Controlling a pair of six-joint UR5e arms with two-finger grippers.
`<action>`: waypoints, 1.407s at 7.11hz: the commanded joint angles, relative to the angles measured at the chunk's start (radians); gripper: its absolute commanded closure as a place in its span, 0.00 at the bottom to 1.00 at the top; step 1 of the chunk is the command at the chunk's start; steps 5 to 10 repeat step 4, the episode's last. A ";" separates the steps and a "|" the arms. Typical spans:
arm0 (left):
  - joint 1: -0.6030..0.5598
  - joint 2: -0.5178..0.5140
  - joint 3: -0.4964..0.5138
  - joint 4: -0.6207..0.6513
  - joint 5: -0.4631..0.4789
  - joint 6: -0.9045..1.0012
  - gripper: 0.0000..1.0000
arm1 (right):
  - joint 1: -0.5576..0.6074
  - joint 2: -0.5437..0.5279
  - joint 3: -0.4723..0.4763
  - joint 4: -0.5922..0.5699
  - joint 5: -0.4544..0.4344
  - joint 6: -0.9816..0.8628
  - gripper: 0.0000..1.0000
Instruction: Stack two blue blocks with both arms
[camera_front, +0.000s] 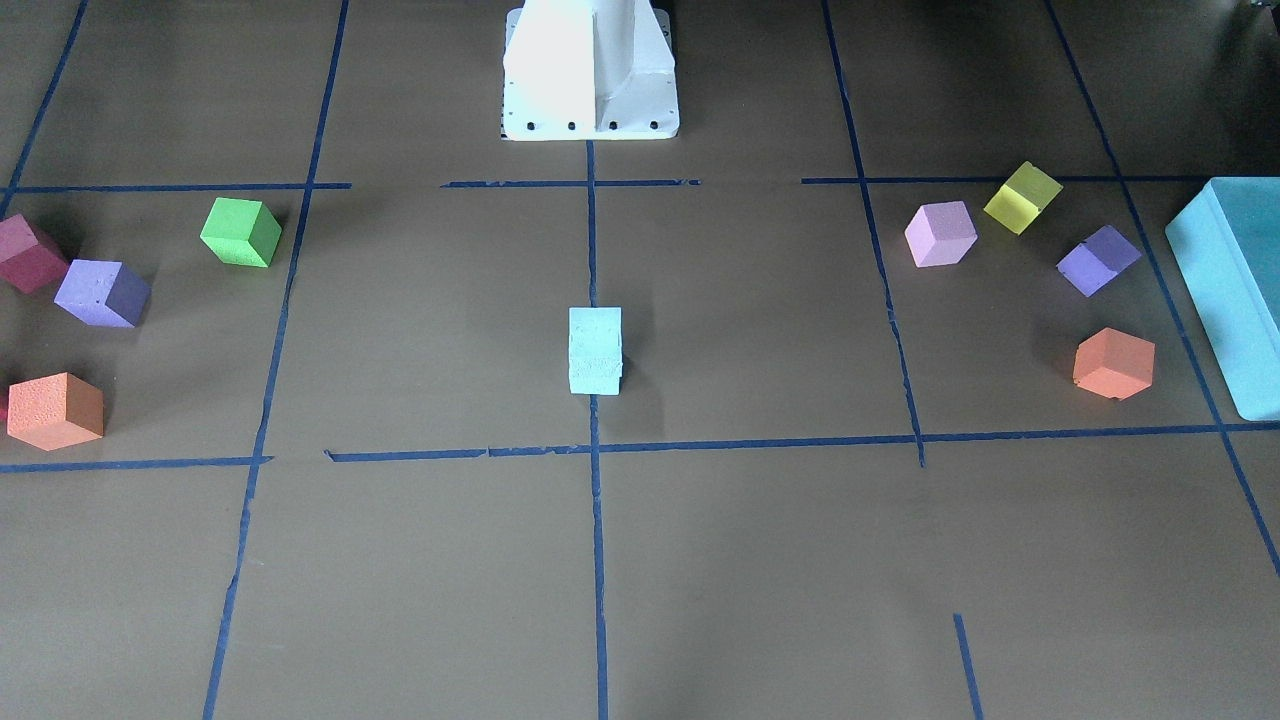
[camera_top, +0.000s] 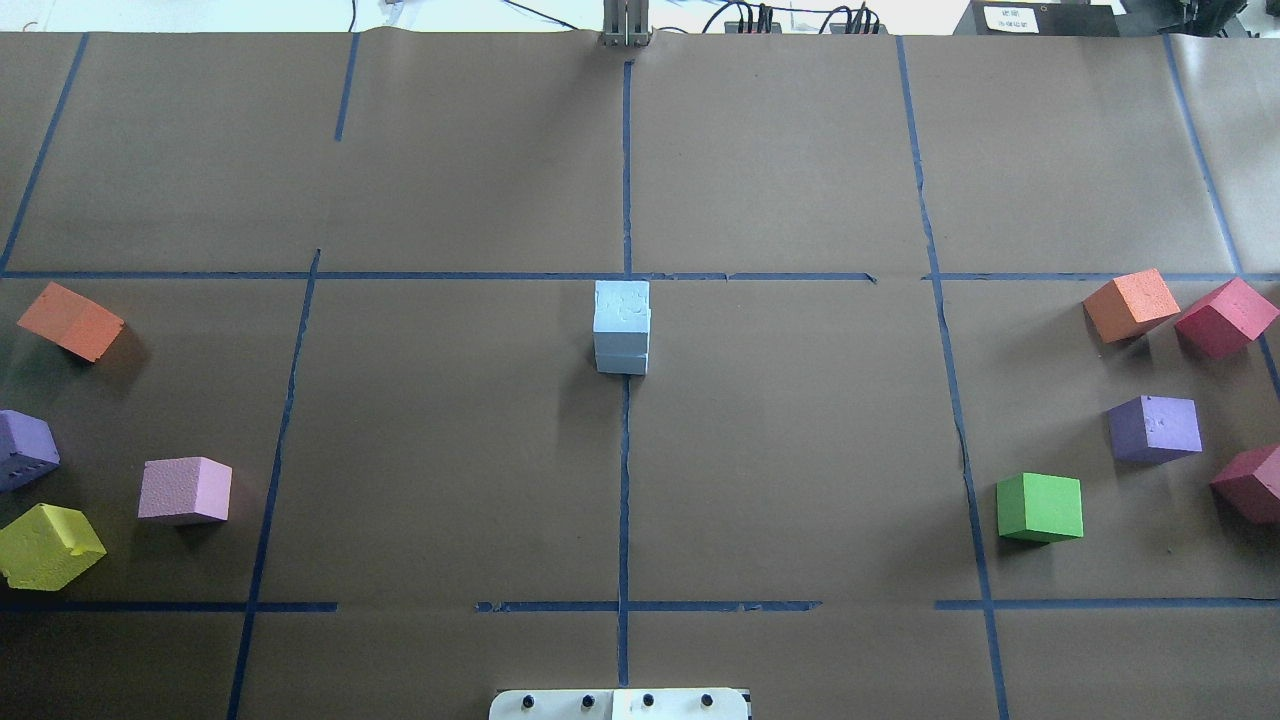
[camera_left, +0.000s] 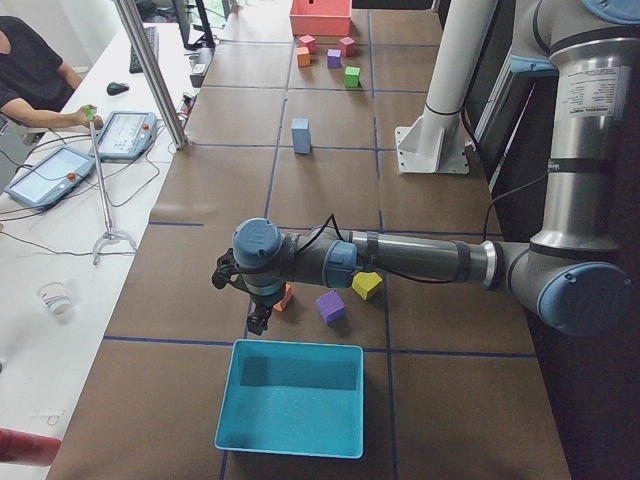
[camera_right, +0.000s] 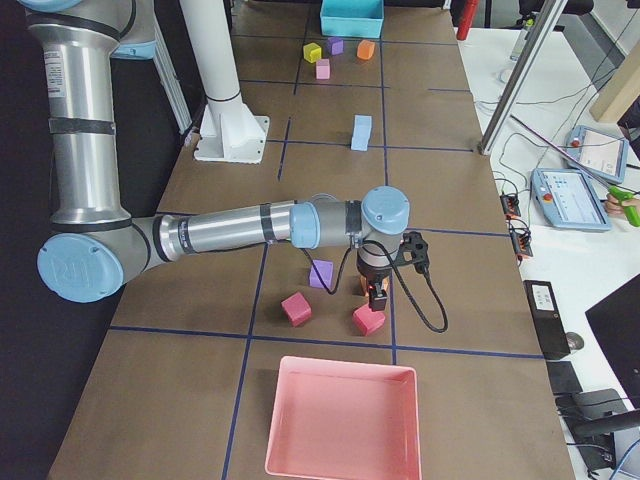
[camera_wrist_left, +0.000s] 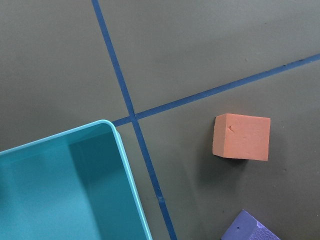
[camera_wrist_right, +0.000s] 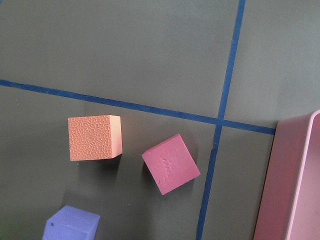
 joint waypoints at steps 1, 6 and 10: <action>0.000 -0.001 -0.004 0.000 0.001 0.002 0.00 | 0.001 0.000 0.001 0.001 -0.001 -0.002 0.00; 0.000 0.000 -0.012 0.000 0.003 0.002 0.00 | 0.001 -0.002 -0.001 -0.001 -0.001 -0.002 0.00; 0.000 0.000 -0.012 0.000 0.003 0.002 0.00 | 0.001 -0.002 -0.001 -0.001 -0.001 -0.002 0.00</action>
